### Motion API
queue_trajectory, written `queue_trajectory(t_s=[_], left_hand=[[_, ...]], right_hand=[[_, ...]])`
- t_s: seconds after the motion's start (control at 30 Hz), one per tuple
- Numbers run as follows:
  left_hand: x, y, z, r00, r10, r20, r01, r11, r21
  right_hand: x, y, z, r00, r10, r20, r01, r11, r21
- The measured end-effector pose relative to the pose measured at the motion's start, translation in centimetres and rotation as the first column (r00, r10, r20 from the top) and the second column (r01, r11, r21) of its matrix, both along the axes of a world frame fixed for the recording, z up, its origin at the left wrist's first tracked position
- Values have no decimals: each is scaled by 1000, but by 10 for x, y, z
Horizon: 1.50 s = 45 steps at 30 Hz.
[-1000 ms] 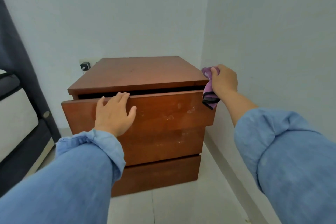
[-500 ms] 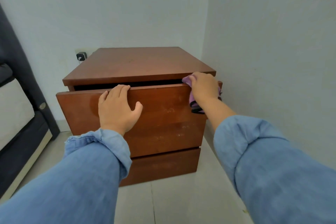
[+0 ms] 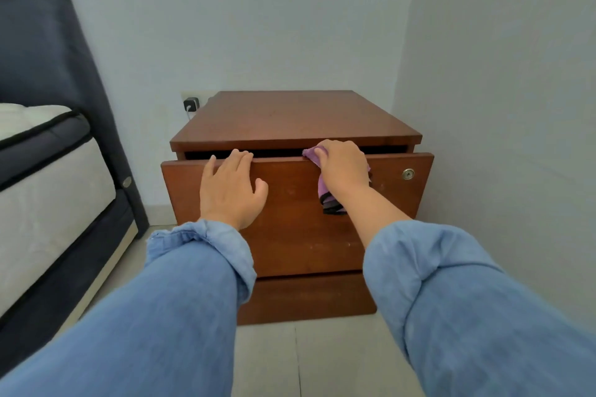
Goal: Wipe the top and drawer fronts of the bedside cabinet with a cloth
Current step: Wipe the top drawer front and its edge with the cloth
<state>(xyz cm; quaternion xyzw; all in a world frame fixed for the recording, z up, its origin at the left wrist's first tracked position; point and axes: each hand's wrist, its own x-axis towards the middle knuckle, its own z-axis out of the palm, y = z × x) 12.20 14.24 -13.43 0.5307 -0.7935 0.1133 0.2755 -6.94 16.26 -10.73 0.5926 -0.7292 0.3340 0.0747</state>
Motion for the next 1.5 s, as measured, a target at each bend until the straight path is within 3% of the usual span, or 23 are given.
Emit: queue_trajectory(t_s=[0.17,0.3,0.57,0.8,0.9,1.0,1.13,1.3,1.5], left_hand=[[40,-7,-1,993,119,17,-118,993,-21],[49,-9,-5,994,110,0,-110,994,6],[51,-12,-14,994,67,-82,-66,998,5],[66,-16,1,982,92,-163,-83,995,58],[79,-15,2,906,223,-361,-181,973,147],[84,-18,-3,818,238,-523,-90,952,292],[87,-21,-3,674,231,-702,-28,957,289],[86,-16,0,522,242,-818,-9,960,279],[100,-29,-14,506,207,-837,34,965,259]], right_hand=[[6,-3,-7,998,-50,41,53,995,-81],[21,-4,-9,998,-61,18,62,993,-98],[88,-14,-9,995,101,1,-100,987,-123],[108,-19,-5,984,150,-96,-154,988,-32],[107,-17,-5,985,159,-65,-161,987,-27],[109,-20,-6,988,146,-53,-149,988,-51],[113,-23,-3,981,163,-103,-167,986,-23],[138,-28,0,971,213,-112,-216,976,-11],[169,-30,5,960,260,-103,-258,966,26]])
